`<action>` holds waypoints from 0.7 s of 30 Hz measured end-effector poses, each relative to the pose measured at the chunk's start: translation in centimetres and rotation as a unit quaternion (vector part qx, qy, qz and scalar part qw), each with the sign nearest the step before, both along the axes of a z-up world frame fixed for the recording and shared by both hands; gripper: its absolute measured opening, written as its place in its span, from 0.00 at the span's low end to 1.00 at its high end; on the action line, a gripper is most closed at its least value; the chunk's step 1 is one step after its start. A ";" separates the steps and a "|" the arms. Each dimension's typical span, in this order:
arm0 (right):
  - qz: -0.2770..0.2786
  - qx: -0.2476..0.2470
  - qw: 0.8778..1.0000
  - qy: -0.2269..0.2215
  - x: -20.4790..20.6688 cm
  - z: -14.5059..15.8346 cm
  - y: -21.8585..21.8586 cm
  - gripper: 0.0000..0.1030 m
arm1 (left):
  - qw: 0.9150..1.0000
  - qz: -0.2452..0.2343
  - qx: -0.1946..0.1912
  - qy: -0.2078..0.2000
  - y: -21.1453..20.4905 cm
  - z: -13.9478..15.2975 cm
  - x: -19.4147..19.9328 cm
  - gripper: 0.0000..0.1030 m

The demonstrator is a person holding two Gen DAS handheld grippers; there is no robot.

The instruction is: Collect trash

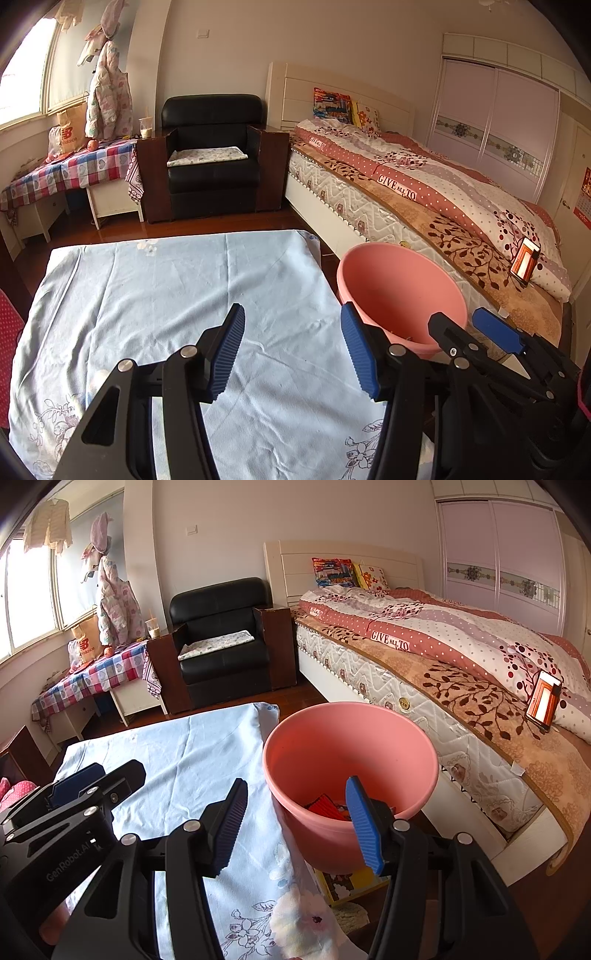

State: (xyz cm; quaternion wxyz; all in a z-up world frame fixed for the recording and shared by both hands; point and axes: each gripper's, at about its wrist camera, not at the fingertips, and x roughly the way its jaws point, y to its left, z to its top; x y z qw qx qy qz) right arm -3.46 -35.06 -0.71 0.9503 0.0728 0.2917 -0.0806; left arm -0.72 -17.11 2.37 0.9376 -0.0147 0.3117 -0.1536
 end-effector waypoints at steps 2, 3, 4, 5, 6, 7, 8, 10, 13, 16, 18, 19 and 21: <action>0.000 0.000 1.000 0.000 0.0 0.0 0.0 0.54 | 1.000 0.000 0.000 0.000 0.0 0.0 0.0 0.52; 0.000 0.000 1.000 0.000 0.0 0.0 0.0 0.54 | 1.000 0.000 0.000 0.000 0.0 0.0 0.0 0.52; 0.000 0.000 1.000 0.000 0.0 0.0 0.0 0.54 | 1.000 0.000 0.000 0.000 0.0 0.0 0.0 0.52; 0.000 0.000 1.000 0.000 0.0 0.0 0.1 0.54 | 1.000 0.000 0.000 0.000 0.0 0.0 0.0 0.52; 0.000 0.000 1.000 0.000 0.0 0.0 0.1 0.54 | 1.000 0.000 0.000 0.000 0.0 0.0 0.0 0.52; 0.000 0.000 1.000 0.000 0.0 0.0 0.1 0.54 | 1.000 0.000 0.000 0.000 0.0 0.0 0.0 0.52; 0.000 0.000 1.000 0.000 0.0 0.0 0.1 0.54 | 1.000 0.000 0.000 0.000 0.0 0.0 0.0 0.52; 0.000 0.000 1.000 0.000 0.0 0.0 0.1 0.54 | 1.000 0.000 0.000 0.000 0.0 0.0 0.0 0.52; 0.000 0.000 1.000 0.000 0.0 0.0 0.1 0.54 | 1.000 0.000 0.000 0.000 0.1 0.0 0.0 0.52; 0.000 0.000 1.000 0.000 0.0 0.1 0.1 0.54 | 1.000 -0.001 0.000 0.000 0.1 0.0 0.0 0.52; 0.000 -0.001 1.000 0.000 0.0 0.1 0.1 0.54 | 1.000 0.000 0.000 0.000 0.0 0.0 0.0 0.52; 0.000 0.000 1.000 0.000 0.0 0.1 0.1 0.54 | 1.000 0.000 -0.001 0.001 0.0 0.0 0.0 0.52; 0.000 -0.001 1.000 0.000 -0.1 0.0 0.1 0.54 | 1.000 0.000 -0.001 0.000 0.1 0.0 0.0 0.52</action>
